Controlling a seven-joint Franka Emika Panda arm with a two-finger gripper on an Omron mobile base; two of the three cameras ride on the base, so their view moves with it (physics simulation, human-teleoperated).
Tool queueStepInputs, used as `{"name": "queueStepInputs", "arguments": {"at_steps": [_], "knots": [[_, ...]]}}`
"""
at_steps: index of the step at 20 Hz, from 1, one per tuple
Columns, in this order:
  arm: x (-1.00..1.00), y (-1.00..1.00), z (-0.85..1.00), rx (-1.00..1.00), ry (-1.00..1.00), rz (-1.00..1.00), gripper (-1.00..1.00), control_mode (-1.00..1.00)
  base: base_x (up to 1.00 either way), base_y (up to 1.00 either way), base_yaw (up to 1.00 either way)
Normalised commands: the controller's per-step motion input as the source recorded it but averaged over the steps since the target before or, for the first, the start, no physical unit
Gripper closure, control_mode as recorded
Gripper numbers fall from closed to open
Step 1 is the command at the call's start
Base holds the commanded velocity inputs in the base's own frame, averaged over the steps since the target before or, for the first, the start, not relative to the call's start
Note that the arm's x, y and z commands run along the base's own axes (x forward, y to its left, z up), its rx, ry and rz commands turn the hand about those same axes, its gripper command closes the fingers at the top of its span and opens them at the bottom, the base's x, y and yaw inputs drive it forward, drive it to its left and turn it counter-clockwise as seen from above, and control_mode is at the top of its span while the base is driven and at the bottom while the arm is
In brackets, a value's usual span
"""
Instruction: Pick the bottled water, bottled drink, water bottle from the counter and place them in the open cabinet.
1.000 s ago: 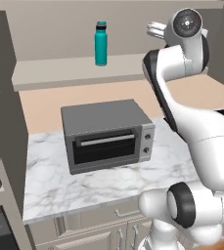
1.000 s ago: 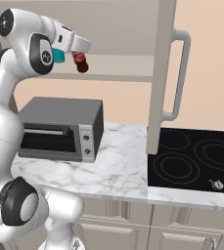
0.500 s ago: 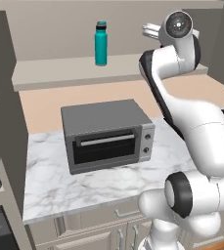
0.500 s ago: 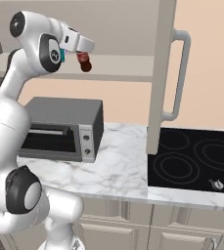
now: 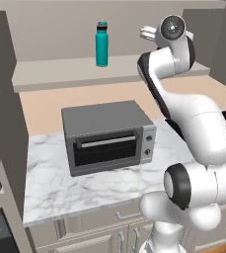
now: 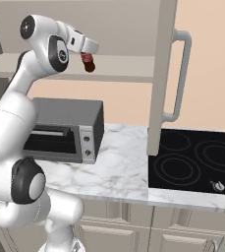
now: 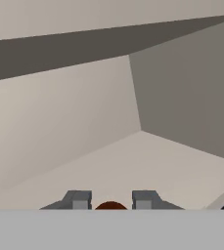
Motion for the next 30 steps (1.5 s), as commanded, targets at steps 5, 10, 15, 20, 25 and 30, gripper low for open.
{"name": "queueStepInputs", "arguments": {"at_steps": [5, 10, 15, 20, 25, 30], "knots": [[0.35, 0.0, -0.11, 0.0, 0.01, 0.0, 1.0, -1.0, 0.0, 0.0, 0.0], [0.37, 0.0, -0.13, 0.0, 0.03, 0.0, 1.0, -1.0, 0.0, 0.0, 0.0], [0.37, 0.0, -0.13, 0.0, 0.01, 0.0, 1.0, -1.0, 0.0, 0.0, 0.0], [0.38, 0.0, -0.18, 0.0, 0.01, 0.0, 1.0, -1.0, 0.0, 0.0, 0.0], [0.18, 0.0, -0.24, 0.0, 0.0, 0.0, 1.0, -1.0, 0.0, 0.0, 0.0], [0.17, 0.0, -0.23, 0.0, 0.0, 0.0, 1.0, -1.0, 0.0, 0.0, 0.0]]}}
